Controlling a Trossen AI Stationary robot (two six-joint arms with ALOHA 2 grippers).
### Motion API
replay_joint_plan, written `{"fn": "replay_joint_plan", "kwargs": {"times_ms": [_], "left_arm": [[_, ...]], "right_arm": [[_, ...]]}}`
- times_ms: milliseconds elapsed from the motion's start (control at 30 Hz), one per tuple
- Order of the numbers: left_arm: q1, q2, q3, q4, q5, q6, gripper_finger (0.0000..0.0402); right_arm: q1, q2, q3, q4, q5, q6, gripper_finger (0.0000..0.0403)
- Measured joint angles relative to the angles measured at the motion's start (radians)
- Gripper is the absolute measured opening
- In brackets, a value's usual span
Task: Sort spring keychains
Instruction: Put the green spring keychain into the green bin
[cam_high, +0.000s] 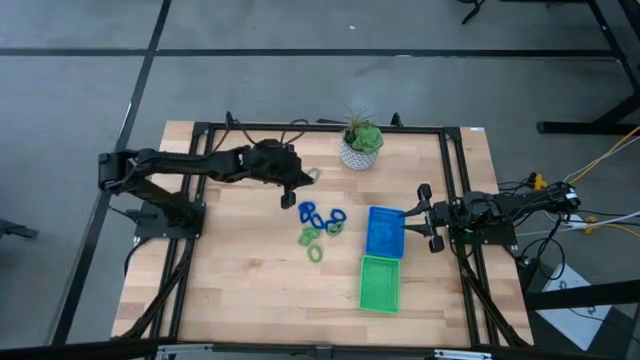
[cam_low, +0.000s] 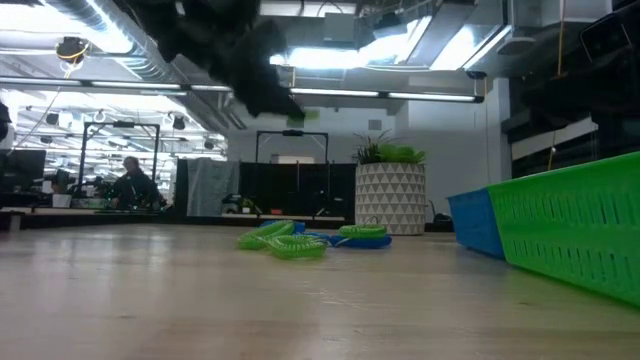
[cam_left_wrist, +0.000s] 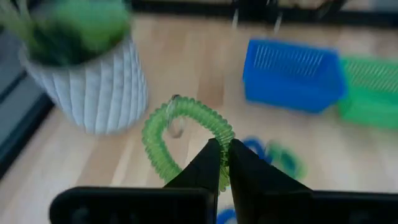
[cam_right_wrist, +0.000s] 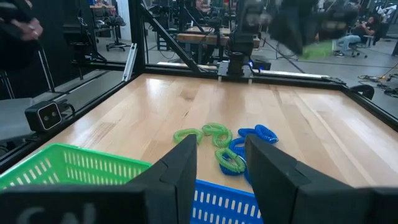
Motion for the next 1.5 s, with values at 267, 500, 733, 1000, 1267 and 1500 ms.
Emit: {"fn": "replay_joint_plan", "kwargs": {"times_ms": [267,500,733,1000,1267,1500], "left_arm": [[-0.092,-0.030,0.001,0.222,0.001,-0.019,0.0017],[-0.169,-0.029,0.001,0.326,0.000,-0.024,0.0017],[-0.228,-0.029,0.001,0.371,0.000,-0.024,0.0017],[-0.301,0.006,0.001,0.432,0.000,-0.004,0.0017],[-0.368,0.142,0.031,0.508,0.001,0.011,0.0017],[-0.418,0.294,0.140,0.506,0.001,0.011,0.0017]], "right_arm": [[0.000,0.000,0.000,0.000,0.000,0.000,0.0136],[0.000,0.000,0.000,0.000,0.000,0.000,0.0136],[0.000,0.000,0.000,0.000,0.000,0.000,0.0136],[0.000,0.000,0.000,0.000,0.000,0.000,0.0136],[0.000,0.000,0.000,0.000,0.000,0.000,0.0136],[0.000,0.000,0.000,0.000,0.000,0.000,0.0136]]}}
